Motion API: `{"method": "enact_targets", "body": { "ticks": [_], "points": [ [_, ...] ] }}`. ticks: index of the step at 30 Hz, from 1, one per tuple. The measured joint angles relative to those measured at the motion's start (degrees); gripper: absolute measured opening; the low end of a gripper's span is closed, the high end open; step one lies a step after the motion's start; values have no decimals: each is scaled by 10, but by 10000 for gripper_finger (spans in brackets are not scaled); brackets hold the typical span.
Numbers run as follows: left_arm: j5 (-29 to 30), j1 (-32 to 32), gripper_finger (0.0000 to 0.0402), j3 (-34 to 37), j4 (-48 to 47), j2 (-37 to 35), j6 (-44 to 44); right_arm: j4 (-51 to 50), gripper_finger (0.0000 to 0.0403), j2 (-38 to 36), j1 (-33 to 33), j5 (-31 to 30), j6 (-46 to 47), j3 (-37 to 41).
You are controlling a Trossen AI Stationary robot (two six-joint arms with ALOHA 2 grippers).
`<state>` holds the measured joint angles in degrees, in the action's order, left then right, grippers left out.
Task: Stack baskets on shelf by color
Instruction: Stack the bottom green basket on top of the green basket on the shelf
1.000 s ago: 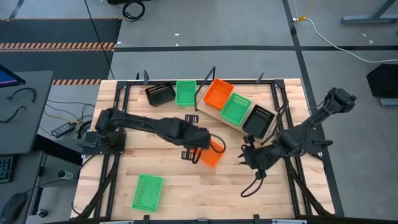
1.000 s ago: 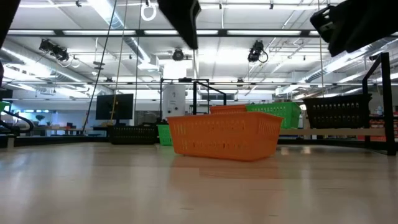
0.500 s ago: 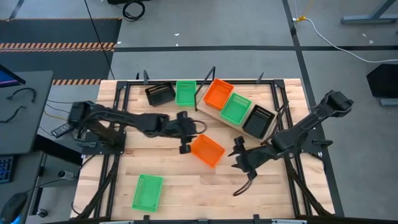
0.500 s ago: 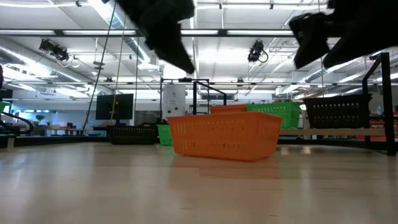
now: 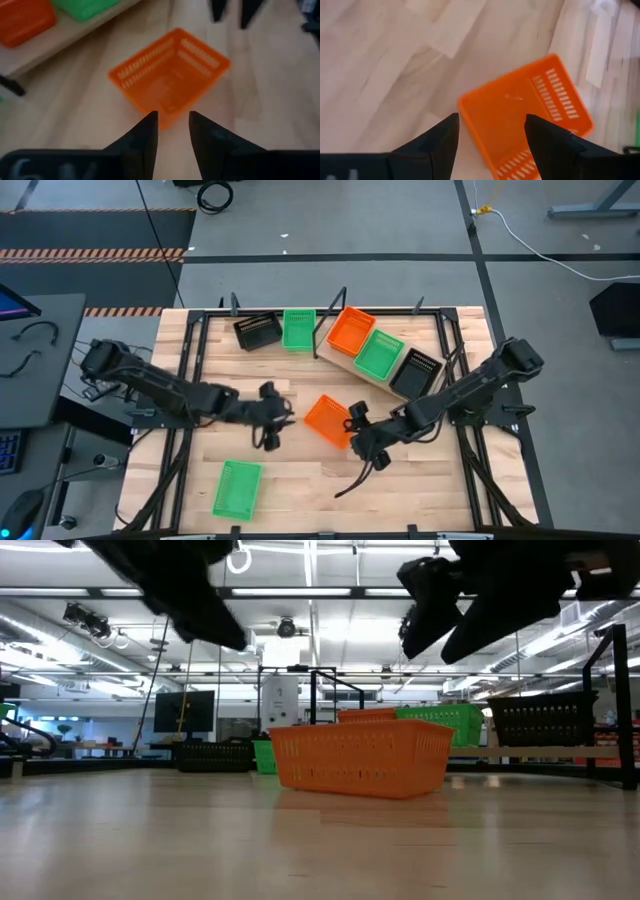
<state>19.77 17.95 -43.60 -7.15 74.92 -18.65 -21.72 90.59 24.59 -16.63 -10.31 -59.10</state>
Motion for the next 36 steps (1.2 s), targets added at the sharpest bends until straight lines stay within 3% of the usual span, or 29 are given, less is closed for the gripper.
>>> {"method": "enact_targets", "body": {
  "ticks": [9, 16, 26, 36],
  "points": [
    [6, 122, 117, -1, -60, -4, -172, -29, 230, 21, 0, -2, 0, -17],
    [4, 208, 117, -40, -162, 2, -277, -62, 230, 21, -3, -2, 0, -15],
    [-7, 301, 117, -80, -193, 13, -331, -65, 230, 21, -3, -2, 18, -15],
    [-161, 361, 122, -80, -188, 107, -469, -80, 230, 21, -3, -2, 33, -15]
  ]
}}
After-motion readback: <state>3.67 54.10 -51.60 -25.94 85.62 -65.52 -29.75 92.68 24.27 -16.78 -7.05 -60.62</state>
